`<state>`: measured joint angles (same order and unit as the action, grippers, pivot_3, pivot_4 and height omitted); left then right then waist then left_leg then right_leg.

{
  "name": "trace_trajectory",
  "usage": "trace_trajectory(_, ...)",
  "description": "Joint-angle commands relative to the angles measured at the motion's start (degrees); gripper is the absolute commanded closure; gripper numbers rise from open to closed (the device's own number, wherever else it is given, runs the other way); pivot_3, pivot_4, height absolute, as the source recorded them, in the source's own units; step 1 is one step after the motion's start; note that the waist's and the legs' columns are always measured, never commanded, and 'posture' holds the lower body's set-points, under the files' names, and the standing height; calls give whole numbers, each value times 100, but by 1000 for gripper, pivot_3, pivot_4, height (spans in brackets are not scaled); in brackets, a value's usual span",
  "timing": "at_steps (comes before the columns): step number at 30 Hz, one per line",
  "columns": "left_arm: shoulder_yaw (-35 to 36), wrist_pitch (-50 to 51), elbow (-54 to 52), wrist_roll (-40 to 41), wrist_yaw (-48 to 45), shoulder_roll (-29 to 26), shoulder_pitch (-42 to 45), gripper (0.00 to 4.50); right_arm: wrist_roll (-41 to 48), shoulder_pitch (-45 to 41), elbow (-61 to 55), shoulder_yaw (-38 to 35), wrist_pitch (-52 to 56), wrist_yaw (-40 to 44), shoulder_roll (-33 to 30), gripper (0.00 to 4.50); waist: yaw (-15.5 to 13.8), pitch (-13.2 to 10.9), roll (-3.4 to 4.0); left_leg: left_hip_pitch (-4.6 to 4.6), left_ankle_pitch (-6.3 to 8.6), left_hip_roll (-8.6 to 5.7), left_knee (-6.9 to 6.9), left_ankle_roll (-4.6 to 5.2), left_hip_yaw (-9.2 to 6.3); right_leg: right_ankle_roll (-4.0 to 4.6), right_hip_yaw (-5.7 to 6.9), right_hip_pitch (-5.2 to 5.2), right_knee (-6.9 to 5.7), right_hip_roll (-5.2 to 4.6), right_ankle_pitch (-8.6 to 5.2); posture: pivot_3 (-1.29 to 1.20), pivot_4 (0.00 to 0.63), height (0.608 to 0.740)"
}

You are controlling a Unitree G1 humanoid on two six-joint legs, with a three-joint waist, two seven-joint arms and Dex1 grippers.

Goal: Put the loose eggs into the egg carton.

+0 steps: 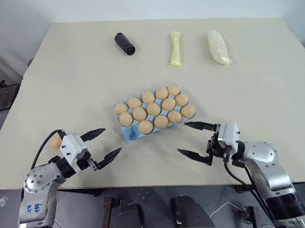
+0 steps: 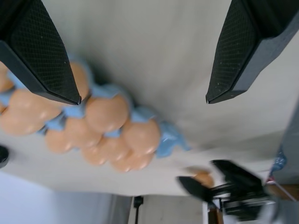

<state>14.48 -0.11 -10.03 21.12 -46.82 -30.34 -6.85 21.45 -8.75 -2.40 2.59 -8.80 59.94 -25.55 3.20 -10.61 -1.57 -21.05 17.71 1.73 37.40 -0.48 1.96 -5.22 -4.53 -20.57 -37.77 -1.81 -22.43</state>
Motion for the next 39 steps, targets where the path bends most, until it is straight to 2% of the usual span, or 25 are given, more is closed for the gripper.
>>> trace_trajectory(1,591,-238,-432,28,720,412,-656,4,21,-165,131,78,-155,134,61,0,-1,0,0,-2,0,0,-4,0,0,0,1,-2,3,0,0,0,150,740)
trace_trajectory(9,1113,-372,-733,174,1540,1252,-1778,4,148,-241,304,1,-201,519,-130,0,-11,-2,-6,-9,7,-2,-15,6,0,0,5,2,32,-3,0,0,150,740)
trace_trajectory(14,1578,-462,-510,388,2119,1647,-1797,4,251,-142,182,-53,-181,736,-344,0,-5,-4,-9,-6,6,0,-14,5,0,0,5,4,32,0,0,0,150,740)
trace_trajectory(21,1803,-477,-350,507,2495,1751,-1652,4,295,-99,125,-79,-120,766,-449,0,-2,-5,-11,-9,8,-1,-16,6,3,0,4,3,37,0,0,0,150,740)
trace_trajectory(26,1850,-247,-323,555,2857,1663,-1298,4,298,-83,55,-64,-73,718,-444,0,-4,-6,-14,-8,7,0,-14,5,2,0,5,3,33,1,0,0,150,740)
trace_trajectory(29,1899,99,-65,441,3196,1340,-741,4,288,-91,26,-41,-43,681,-422,0,-6,-7,-17,-8,7,-1,-15,5,5,0,2,3,34,1,0,0,150,740)
trace_trajectory(39,1480,945,773,320,3167,739,405,4,268,-37,-179,24,53,513,-365,0,-6,-7,-20,-10,4,0,-10,-2,-5,0,28,-8,11,-2,0,0,150,740)
